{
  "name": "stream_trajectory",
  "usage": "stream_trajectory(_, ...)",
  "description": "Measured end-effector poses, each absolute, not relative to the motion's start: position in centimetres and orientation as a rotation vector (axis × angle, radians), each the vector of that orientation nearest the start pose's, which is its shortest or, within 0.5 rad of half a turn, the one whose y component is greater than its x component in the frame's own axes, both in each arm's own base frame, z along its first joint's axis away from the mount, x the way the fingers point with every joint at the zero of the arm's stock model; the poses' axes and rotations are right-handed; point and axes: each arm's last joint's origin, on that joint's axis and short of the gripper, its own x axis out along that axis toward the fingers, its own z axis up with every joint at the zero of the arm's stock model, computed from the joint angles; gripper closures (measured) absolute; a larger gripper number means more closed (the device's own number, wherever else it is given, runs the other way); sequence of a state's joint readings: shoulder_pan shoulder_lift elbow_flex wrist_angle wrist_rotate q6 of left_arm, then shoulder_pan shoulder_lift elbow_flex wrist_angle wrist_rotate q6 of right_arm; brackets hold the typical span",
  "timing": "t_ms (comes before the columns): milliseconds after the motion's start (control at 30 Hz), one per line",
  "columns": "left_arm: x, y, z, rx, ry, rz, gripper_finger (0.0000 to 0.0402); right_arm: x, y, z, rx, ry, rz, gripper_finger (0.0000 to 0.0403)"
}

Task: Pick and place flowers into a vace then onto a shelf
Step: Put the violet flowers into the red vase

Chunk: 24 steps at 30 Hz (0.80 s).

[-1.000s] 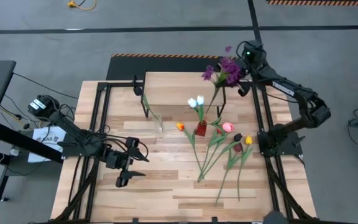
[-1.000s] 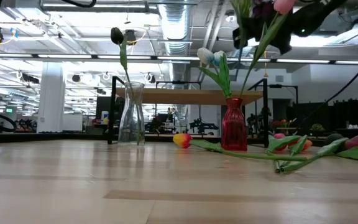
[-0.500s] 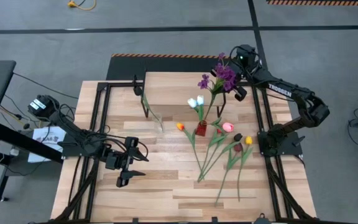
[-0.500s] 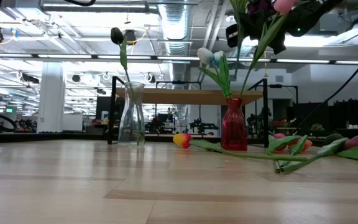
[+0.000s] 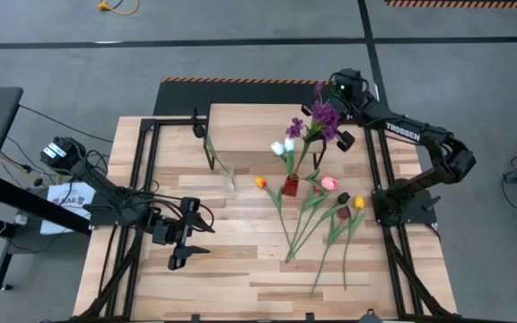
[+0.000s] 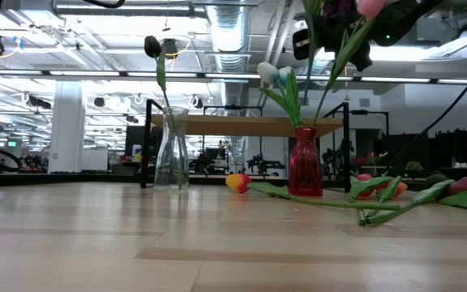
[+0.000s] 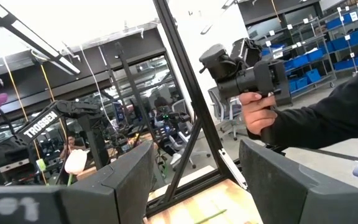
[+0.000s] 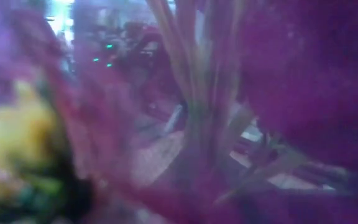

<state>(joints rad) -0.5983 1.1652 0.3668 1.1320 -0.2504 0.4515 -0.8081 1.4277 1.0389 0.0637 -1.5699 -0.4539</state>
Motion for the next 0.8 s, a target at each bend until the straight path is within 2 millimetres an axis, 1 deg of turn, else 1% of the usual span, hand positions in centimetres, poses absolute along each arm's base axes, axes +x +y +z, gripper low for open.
stream_trajectory(100, 18.6, -11.8, 24.4, 0.305, -0.376, -0.268, 0.0176, 22.3, -19.5, 30.2, -0.122, -0.048, 0.754, 0.0402)
stream_trajectory(267, 18.6, -11.8, 24.4, 0.305, -0.376, -0.269, 0.0176, 22.5, -18.9, 29.7, -0.128, -0.051, 0.77, 0.0402)
stream_trajectory(467, 18.6, -11.8, 24.4, 0.304, -0.376, -0.269, 0.0176, 22.8, -18.4, 29.6, -0.134, -0.054, 0.789, 0.0402)
stream_trajectory(800, 18.6, -11.8, 24.4, 0.302, -0.376, -0.269, 0.0176, 22.6, -18.3, 28.9, -0.153, -0.024, 0.744, 0.0402)
